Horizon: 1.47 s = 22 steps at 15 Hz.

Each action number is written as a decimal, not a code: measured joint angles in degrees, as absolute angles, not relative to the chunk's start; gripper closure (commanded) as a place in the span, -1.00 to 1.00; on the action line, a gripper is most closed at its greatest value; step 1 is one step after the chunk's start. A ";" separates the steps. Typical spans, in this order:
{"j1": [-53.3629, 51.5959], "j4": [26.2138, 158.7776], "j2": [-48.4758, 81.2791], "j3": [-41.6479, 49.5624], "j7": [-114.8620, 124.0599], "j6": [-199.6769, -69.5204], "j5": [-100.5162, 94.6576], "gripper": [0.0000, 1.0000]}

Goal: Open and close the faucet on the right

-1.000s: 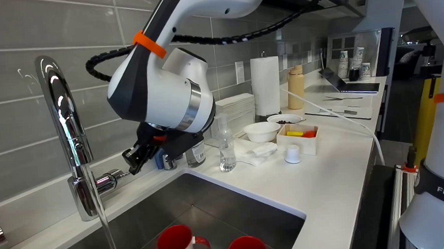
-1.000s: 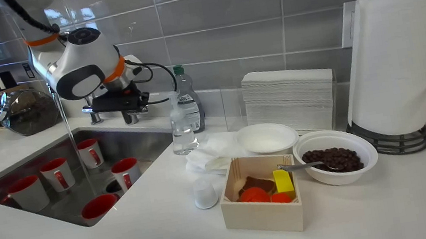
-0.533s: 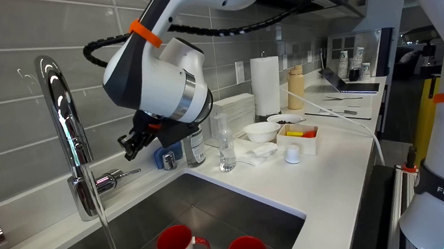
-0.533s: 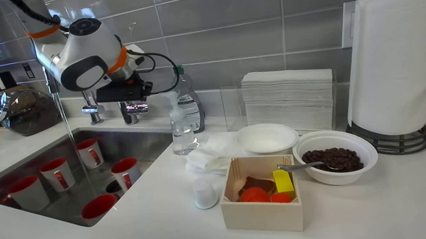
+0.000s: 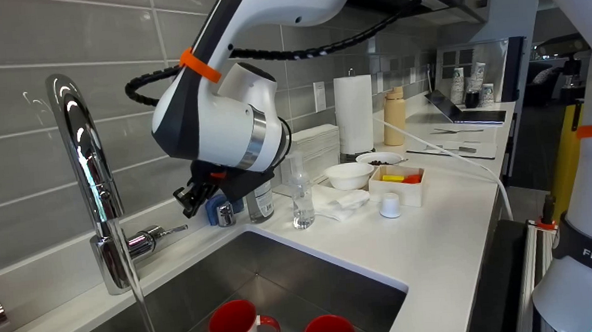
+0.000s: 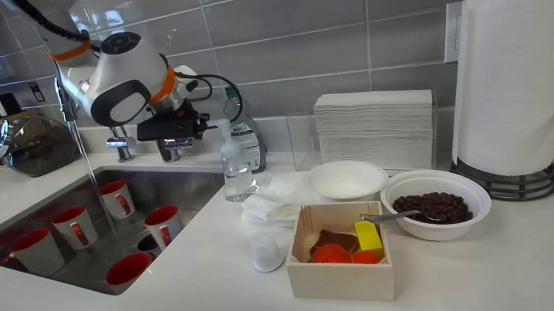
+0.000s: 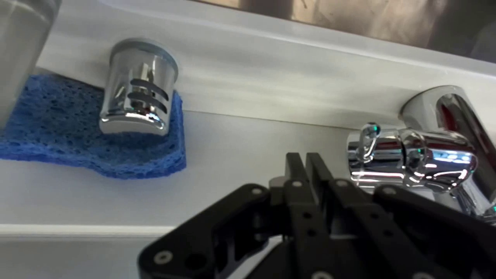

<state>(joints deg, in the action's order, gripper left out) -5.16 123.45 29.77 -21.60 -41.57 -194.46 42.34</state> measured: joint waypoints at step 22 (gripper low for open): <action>-2.01 123.36 31.02 -22.26 -4.87 -184.40 8.84 1.00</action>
